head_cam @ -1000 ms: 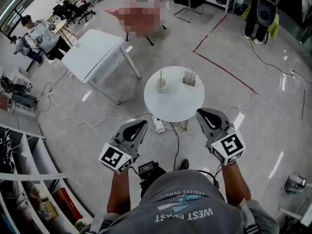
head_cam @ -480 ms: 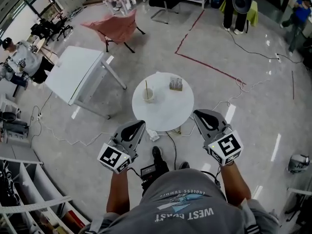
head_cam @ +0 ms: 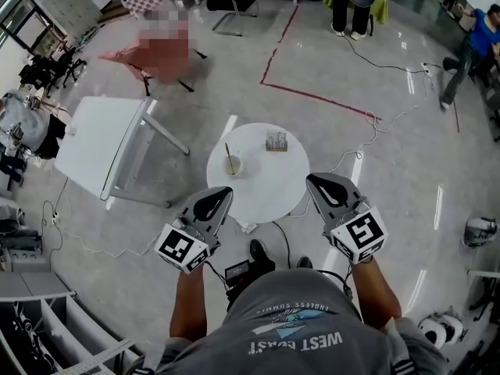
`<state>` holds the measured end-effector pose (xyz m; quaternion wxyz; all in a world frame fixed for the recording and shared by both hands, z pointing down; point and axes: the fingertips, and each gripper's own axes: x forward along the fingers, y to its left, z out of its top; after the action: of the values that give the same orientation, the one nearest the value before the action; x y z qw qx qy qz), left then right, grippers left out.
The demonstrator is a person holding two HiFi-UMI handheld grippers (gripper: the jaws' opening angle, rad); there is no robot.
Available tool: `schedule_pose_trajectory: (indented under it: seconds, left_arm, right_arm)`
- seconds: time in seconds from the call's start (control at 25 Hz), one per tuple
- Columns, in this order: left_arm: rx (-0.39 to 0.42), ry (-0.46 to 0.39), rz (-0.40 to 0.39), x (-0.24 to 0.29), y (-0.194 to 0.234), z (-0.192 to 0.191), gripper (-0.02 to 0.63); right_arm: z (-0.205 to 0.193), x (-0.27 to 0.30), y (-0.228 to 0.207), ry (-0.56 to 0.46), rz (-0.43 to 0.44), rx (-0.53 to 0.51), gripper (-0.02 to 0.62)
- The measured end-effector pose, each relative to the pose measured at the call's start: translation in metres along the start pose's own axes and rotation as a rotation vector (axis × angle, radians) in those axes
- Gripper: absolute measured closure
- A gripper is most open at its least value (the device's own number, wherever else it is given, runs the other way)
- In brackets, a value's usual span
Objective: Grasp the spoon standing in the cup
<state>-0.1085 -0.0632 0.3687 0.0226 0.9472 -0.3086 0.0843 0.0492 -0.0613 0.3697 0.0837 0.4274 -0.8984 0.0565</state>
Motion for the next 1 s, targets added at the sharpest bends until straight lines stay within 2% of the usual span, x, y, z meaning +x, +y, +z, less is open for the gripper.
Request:
schedule_pose_trajectory:
  seconds: [0.6,0.76,1.0]
  left_arm:
    - [-0.015,-0.051,-0.135,0.016,0.059,-0.009,0.603]
    - [-0.035,-0.057,-0.127,0.014,0.069,-0.011,0.603]
    - [-0.060,-0.036,-0.066,0.021,0.086,-0.021,0.603]
  right_arm:
    - [0.014,0.045,0.003,0.018,-0.137,-0.028,0.592]
    - [0.018,0.051,0.006,0.037,-0.133,-0.033,0.592]
    - [0.019,0.069,-0.007,0.038,-0.086,-0.026,0.592]
